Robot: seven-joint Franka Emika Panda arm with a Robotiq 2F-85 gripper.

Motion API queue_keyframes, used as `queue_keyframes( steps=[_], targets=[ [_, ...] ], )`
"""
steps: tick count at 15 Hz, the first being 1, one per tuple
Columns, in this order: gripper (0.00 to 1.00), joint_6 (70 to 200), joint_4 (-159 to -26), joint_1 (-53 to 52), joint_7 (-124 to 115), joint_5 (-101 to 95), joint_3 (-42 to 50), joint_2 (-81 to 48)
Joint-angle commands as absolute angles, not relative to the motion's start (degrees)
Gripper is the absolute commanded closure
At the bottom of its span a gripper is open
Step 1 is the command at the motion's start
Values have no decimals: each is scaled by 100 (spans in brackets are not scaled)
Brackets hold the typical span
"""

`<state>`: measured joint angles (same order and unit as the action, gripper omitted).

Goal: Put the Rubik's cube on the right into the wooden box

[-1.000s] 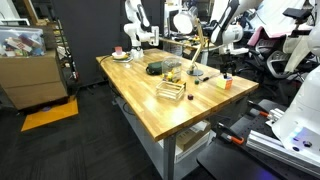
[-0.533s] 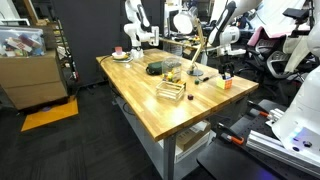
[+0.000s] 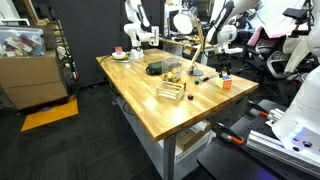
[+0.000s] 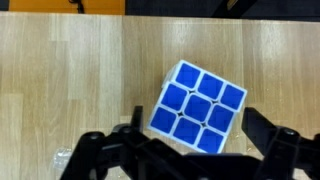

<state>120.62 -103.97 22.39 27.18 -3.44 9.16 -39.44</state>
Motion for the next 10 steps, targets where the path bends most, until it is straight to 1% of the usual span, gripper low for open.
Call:
queue_keyframes(
  steps=[1, 10],
  targets=[
    [0, 11984, -10316, 2421, 2891, -248, 800, -3964],
    [0, 12124, -10352, 2467, 2592, 113, 792, -4077]
  ],
)
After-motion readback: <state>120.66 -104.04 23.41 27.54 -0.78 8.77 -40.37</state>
